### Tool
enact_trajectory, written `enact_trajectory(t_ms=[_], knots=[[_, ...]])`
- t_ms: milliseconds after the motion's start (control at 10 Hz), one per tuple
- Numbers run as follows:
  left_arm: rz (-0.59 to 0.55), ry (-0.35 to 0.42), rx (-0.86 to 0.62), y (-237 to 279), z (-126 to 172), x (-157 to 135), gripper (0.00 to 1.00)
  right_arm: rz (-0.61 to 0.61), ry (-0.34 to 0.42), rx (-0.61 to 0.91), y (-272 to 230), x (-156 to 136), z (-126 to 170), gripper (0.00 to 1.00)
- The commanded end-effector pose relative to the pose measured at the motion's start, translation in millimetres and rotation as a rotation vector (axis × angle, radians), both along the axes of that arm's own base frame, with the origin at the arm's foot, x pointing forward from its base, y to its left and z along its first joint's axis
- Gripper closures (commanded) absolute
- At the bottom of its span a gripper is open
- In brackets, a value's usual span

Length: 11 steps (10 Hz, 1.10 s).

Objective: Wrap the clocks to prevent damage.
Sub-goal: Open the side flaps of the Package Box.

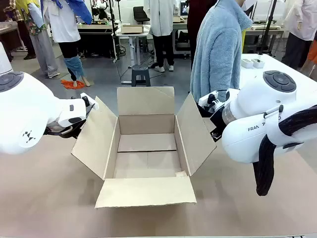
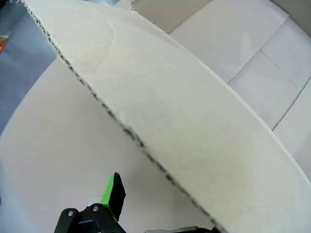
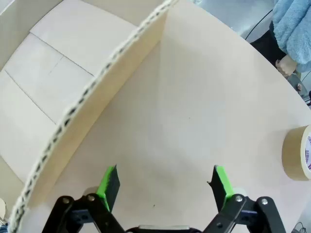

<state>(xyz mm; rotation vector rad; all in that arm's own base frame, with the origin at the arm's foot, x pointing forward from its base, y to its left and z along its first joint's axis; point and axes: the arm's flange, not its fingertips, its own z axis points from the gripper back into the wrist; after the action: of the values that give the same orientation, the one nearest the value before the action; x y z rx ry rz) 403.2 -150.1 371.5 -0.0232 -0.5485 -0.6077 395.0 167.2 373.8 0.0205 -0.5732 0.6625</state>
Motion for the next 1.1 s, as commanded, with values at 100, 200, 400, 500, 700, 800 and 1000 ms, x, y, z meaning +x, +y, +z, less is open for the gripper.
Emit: enact_trajectory(t_ms=[100,200,400,500,700,800,1000], knots=[[0.0,0.0,0.0,-0.1,0.0,0.0,0.0,0.0,0.0,0.0,0.0,0.0,0.0,0.0],[0.0,0.0,0.0,-0.1,0.0,0.0,0.0,0.0,0.0,0.0,0.0,0.0,0.0,0.0],[0.0,0.0,0.0,-0.1,0.0,0.0,0.0,0.0,0.0,0.0,0.0,0.0,0.0,0.0],[0.0,0.0,0.0,-0.1,0.0,0.0,0.0,0.0,0.0,0.0,0.0,0.0,0.0,0.0],[0.0,0.0,0.0,-0.1,0.0,0.0,0.0,0.0,0.0,0.0,0.0,0.0,0.0,0.0],[0.0,0.0,0.0,-0.1,0.0,0.0,0.0,0.0,0.0,0.0,0.0,0.0,0.0,0.0],[0.0,0.0,0.0,-0.1,0.0,0.0,0.0,0.0,0.0,0.0,0.0,0.0,0.0,0.0]])
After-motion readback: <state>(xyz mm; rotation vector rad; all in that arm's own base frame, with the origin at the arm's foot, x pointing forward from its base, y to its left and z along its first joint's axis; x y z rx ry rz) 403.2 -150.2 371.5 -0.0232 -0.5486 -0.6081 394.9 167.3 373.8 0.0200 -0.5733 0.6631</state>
